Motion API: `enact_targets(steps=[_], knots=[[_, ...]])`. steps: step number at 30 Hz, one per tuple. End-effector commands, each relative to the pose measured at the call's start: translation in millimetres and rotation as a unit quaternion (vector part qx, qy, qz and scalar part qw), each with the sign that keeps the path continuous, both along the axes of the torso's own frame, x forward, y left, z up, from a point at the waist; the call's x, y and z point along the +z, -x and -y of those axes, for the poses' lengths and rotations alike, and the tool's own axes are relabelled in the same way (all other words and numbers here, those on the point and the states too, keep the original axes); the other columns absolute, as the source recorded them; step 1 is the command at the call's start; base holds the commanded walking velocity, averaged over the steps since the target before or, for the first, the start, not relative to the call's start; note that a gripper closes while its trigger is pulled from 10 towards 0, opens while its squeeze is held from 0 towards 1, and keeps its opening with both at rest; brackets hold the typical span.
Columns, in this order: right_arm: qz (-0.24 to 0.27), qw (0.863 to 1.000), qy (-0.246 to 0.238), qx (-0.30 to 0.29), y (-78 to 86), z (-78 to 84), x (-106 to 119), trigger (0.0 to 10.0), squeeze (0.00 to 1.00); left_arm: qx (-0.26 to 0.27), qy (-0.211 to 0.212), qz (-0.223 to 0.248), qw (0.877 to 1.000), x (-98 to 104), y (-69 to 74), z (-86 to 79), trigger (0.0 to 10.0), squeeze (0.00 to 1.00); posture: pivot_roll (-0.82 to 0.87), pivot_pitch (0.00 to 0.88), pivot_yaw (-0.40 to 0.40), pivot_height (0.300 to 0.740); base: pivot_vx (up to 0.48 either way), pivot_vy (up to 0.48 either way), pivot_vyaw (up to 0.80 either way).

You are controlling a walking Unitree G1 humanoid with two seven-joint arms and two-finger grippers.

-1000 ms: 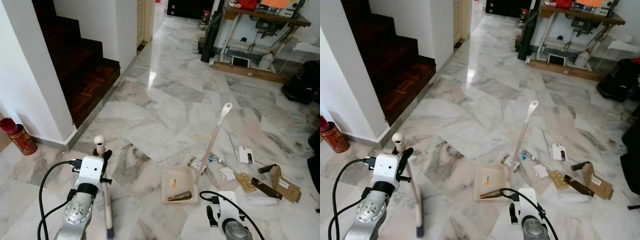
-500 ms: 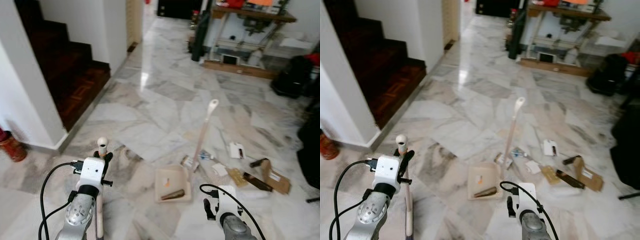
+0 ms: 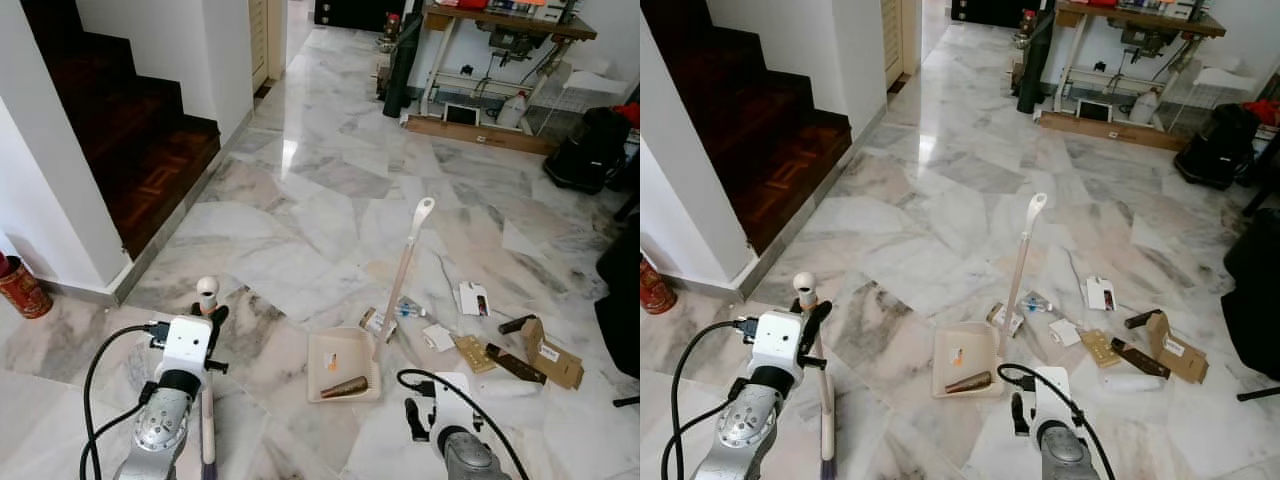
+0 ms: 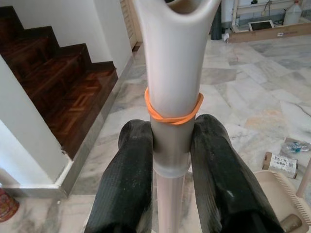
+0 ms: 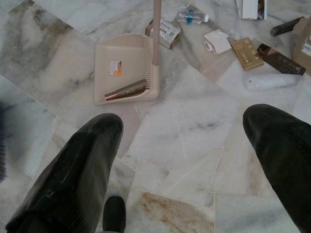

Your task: Sweep floor

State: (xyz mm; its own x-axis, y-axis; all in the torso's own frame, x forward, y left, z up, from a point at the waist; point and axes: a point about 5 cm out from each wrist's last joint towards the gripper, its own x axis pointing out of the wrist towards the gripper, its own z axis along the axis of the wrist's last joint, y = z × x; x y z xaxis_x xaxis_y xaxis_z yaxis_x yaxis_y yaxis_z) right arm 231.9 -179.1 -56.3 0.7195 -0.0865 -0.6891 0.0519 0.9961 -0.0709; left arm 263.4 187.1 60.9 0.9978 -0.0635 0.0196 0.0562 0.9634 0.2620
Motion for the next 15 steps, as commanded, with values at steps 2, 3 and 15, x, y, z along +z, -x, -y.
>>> enact_targets(steps=[2, 3, 15], knots=[[0.004, 1.0, 0.0, 0.0, 1.2, 1.2, -0.1, 10.0, 0.0, -0.005, -0.003, 0.009, 1.0, 5.2, -4.5, 3.0, 10.0, 0.0, 0.07, 0.0, -0.094, 0.74, 0.255, 0.0, 0.0], [0.004, 1.0, 0.0, 0.0, 1.6, 1.2, -0.4, 10.0, 0.0, -0.006, -0.003, 0.009, 1.0, 5.2, -4.6, 3.1, 10.0, 0.0, 0.07, 0.0, -0.094, 0.74, 0.0, 0.0, 0.0], [-0.006, 1.0, 0.006, 0.003, 5.8, 2.3, -3.2, 10.0, 0.0, -0.01, -0.003, 0.008, 1.0, 4.8, -4.6, 4.2, 10.0, 0.0, 0.07, 0.0, -0.092, 0.74, 0.135, 0.0, 0.0]])
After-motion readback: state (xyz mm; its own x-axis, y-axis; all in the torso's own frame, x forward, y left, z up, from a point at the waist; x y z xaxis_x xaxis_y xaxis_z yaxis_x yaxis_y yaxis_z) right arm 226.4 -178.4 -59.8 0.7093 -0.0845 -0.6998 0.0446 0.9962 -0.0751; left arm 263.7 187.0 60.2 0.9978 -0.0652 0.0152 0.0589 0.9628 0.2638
